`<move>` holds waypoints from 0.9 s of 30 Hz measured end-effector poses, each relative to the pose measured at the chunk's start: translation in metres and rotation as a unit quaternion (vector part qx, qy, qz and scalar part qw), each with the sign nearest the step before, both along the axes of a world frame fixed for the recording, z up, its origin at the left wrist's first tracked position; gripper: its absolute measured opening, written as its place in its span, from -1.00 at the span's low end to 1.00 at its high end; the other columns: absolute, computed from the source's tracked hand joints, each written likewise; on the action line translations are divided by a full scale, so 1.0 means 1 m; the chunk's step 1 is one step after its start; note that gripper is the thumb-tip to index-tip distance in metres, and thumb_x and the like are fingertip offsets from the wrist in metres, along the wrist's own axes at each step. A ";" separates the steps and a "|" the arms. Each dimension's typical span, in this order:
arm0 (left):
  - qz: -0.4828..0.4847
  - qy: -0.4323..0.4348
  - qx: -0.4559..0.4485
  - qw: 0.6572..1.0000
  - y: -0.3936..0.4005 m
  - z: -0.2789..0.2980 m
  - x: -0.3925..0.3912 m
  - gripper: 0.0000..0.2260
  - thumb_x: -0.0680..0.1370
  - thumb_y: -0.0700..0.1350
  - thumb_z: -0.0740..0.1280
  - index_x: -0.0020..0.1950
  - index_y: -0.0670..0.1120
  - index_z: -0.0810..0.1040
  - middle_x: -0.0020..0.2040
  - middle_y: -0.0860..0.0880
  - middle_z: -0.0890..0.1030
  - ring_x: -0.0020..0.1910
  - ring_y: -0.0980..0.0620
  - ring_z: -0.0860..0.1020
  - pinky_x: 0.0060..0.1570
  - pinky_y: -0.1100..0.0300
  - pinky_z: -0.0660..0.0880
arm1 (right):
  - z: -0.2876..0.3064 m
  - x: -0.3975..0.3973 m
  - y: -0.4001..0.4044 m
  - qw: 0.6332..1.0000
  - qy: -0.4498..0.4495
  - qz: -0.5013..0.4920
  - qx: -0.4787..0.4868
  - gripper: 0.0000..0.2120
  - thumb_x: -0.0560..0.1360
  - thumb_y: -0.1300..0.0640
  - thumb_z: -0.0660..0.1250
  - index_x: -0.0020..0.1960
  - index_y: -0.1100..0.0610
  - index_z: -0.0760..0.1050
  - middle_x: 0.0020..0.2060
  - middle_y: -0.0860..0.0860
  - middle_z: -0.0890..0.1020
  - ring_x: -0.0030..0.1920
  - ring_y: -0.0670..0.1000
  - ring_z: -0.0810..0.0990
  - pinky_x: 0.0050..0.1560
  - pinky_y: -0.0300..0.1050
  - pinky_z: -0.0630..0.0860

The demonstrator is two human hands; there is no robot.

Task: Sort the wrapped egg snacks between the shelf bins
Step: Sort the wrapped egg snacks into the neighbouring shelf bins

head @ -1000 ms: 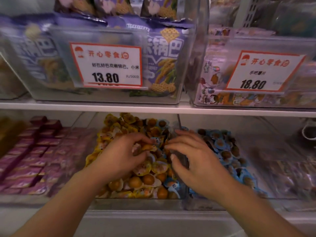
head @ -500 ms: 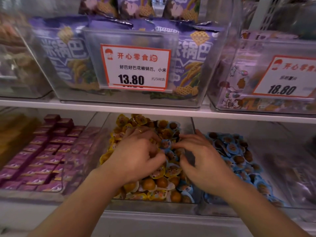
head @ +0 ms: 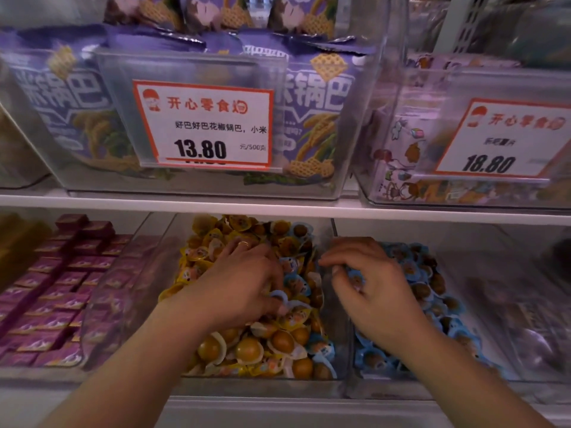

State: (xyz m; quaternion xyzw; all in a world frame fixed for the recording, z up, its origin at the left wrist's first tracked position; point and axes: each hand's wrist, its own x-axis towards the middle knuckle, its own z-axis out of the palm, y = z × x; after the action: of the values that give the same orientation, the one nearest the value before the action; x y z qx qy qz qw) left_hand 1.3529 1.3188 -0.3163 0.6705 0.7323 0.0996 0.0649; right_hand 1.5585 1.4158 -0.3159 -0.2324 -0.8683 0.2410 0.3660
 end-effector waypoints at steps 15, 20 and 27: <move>0.013 0.096 0.074 0.993 0.038 -0.036 0.027 -0.55 0.52 0.11 0.33 0.37 0.08 0.32 0.19 0.00 0.46 0.17 -0.07 0.46 0.12 0.03 0.44 | 0.000 0.003 0.003 1.000 -0.007 0.021 -0.016 -0.80 0.52 0.21 0.29 0.02 0.13 0.68 0.02 -0.06 0.64 0.22 -0.17 0.47 0.23 -0.47 0.31; 0.015 -0.079 0.114 0.990 0.034 -0.024 0.020 -0.79 0.57 0.14 0.31 0.12 0.06 0.50 -0.02 0.10 0.50 -0.02 0.04 0.51 -0.10 0.09 0.45 | 0.000 0.004 0.003 1.000 -0.003 0.025 -0.014 -0.80 0.52 0.21 0.29 0.03 0.12 0.68 0.03 -0.07 0.64 0.23 -0.18 0.48 0.23 -0.47 0.31; 0.178 -0.547 0.204 0.792 0.015 0.014 0.035 -0.59 0.46 0.23 0.35 0.09 -0.06 0.63 -0.22 0.03 0.69 -0.23 0.08 0.68 -0.24 0.21 0.60 | 0.008 0.006 -0.003 0.995 0.093 -0.018 -0.019 -0.80 0.53 0.23 0.29 0.04 0.11 0.66 0.00 -0.05 0.63 0.09 -0.14 0.59 0.10 -0.29 0.49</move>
State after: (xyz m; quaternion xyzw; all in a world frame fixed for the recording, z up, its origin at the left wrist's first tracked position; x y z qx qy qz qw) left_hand 1.3874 1.3343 -0.3021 0.3596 0.6439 0.6065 0.2970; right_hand 1.5644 1.4127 -0.3078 -0.2319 -0.8216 0.2710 0.4448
